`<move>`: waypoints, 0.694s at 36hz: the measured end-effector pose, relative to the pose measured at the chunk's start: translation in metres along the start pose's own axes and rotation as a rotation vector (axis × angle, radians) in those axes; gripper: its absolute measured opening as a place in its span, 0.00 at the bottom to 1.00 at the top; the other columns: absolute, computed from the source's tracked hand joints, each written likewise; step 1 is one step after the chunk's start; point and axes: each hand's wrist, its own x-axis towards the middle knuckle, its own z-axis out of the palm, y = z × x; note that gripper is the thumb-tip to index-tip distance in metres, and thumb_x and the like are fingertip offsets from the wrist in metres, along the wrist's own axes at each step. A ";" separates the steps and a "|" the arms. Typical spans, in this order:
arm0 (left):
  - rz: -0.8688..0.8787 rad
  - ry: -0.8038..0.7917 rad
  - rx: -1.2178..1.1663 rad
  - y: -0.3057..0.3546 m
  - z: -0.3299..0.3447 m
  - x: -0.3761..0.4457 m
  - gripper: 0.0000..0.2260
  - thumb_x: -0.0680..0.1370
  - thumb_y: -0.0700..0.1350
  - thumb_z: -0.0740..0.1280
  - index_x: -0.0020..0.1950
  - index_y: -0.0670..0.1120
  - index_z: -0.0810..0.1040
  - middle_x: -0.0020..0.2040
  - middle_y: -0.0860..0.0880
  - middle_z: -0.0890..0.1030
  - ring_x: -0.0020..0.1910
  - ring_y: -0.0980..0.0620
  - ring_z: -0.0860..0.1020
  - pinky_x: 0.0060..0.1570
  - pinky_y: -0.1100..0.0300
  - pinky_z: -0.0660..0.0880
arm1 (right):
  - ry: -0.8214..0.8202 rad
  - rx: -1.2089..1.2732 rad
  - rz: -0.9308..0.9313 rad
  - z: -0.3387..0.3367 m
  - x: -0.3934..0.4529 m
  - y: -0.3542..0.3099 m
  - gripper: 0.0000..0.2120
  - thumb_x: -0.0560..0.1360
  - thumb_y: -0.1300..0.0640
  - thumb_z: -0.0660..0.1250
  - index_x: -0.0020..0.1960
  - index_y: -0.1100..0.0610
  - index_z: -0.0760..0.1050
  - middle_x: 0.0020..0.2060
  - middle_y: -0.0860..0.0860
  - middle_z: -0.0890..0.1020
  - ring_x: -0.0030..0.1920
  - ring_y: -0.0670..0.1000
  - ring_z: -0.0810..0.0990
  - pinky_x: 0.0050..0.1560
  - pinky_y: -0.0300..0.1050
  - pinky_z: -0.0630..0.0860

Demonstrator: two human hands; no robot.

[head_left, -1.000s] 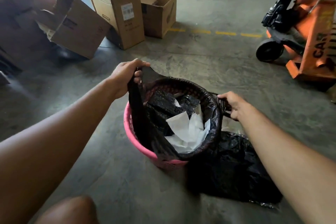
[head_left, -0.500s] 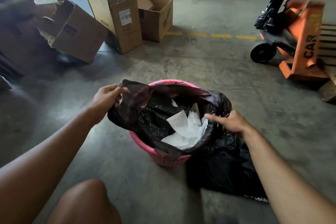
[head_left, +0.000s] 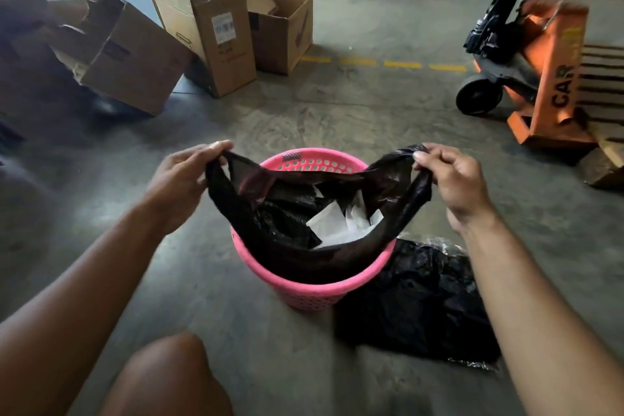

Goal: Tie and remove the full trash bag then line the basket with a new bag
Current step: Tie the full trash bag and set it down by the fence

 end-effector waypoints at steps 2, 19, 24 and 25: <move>-0.031 -0.046 -0.095 -0.004 0.022 0.005 0.15 0.66 0.55 0.78 0.41 0.44 0.84 0.64 0.38 0.81 0.66 0.40 0.78 0.71 0.45 0.71 | -0.097 0.131 0.038 0.023 0.001 -0.008 0.07 0.70 0.57 0.71 0.35 0.56 0.78 0.44 0.55 0.85 0.46 0.52 0.81 0.50 0.47 0.75; 0.268 -0.500 0.576 -0.053 0.109 0.016 0.14 0.69 0.37 0.68 0.54 0.41 0.73 0.49 0.50 0.76 0.47 0.76 0.76 0.49 0.74 0.73 | -0.514 -0.944 -0.702 0.129 -0.034 -0.026 0.10 0.72 0.49 0.62 0.45 0.55 0.77 0.49 0.56 0.75 0.54 0.58 0.73 0.55 0.55 0.72; 0.120 -0.412 0.370 -0.054 0.118 0.010 0.12 0.84 0.36 0.57 0.45 0.48 0.76 0.28 0.58 0.78 0.31 0.66 0.77 0.36 0.67 0.73 | -0.462 -0.744 -0.602 0.131 -0.018 -0.039 0.08 0.73 0.53 0.64 0.47 0.54 0.79 0.50 0.52 0.76 0.51 0.54 0.78 0.54 0.52 0.73; 0.045 -0.352 0.352 -0.055 0.117 0.012 0.15 0.86 0.42 0.56 0.43 0.49 0.77 0.26 0.57 0.76 0.27 0.63 0.75 0.34 0.62 0.72 | -0.418 -0.639 -0.526 0.125 -0.012 -0.038 0.09 0.72 0.55 0.63 0.48 0.54 0.79 0.49 0.52 0.78 0.49 0.53 0.80 0.53 0.50 0.75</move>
